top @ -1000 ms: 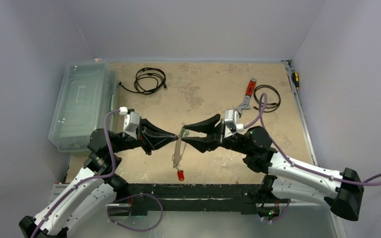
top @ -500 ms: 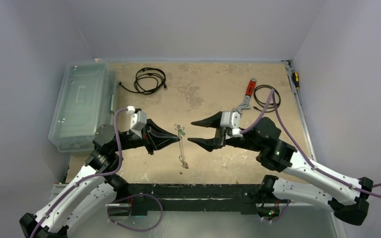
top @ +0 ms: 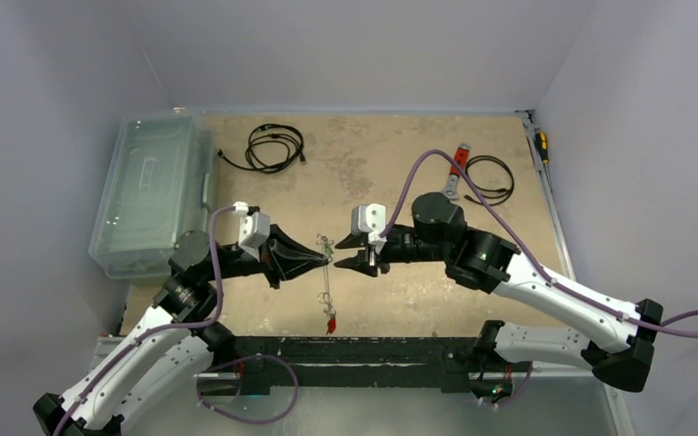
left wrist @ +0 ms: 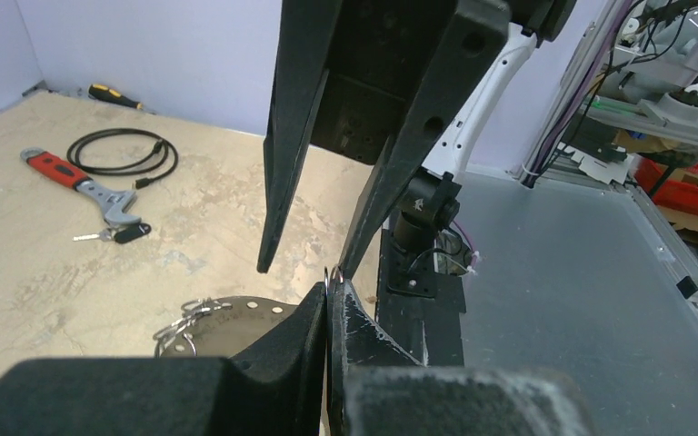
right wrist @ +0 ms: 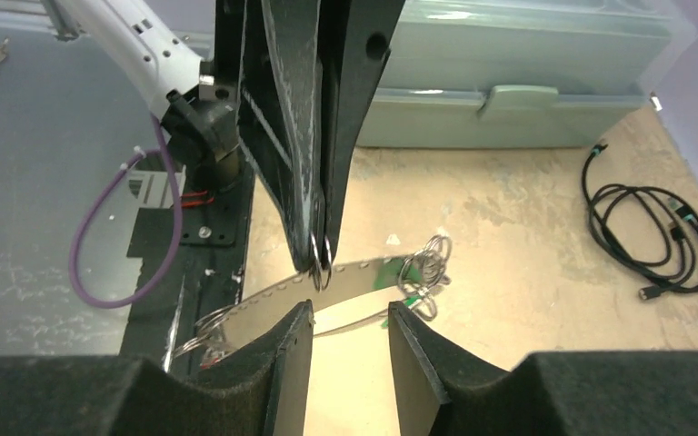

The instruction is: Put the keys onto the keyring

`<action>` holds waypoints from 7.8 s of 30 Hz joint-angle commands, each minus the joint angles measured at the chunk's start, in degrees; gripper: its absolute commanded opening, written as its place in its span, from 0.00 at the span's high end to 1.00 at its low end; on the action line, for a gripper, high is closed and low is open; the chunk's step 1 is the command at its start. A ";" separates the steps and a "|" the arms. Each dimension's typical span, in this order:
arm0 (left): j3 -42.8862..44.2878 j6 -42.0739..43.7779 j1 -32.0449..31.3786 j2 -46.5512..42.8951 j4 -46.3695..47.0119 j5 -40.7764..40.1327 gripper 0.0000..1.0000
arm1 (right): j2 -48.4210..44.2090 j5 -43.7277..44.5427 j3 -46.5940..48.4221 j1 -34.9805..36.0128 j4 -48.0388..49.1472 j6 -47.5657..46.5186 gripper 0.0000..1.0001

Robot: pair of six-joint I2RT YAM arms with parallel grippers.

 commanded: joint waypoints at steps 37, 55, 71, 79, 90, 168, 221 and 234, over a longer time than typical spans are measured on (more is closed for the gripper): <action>0.95 -0.27 -0.39 -0.14 3.89 0.76 1.00 | 3.55 -8.29 6.52 -0.27 -3.61 -0.99 0.80; 0.67 -0.21 -0.51 -0.01 4.09 1.11 1.00 | 4.14 -9.36 5.26 -0.27 -2.19 -2.07 1.00; 4.01 4.42 -0.52 -4.33 -0.71 -0.71 0.37 | -3.73 -2.75 -7.57 -0.45 17.73 5.18 1.00; 2.53 5.22 -0.52 -7.90 2.12 -0.72 0.51 | -7.12 -4.55 -13.24 -0.45 29.10 9.67 1.00; -1.11 0.34 -0.53 -7.07 10.84 2.44 0.66 | -6.51 -10.10 -13.64 -0.45 35.49 13.38 1.00; 1.11 1.04 -0.56 -3.20 5.94 1.92 1.00 | -1.05 -6.92 -2.84 -0.35 11.28 4.45 0.70; 1.23 2.01 -0.87 -2.49 4.64 0.41 1.00 | 2.49 -12.58 2.35 -0.32 6.23 1.33 0.77; 0.98 1.64 -0.82 -2.36 5.14 0.94 1.00 | 3.06 -13.91 2.45 -0.34 8.37 1.24 0.83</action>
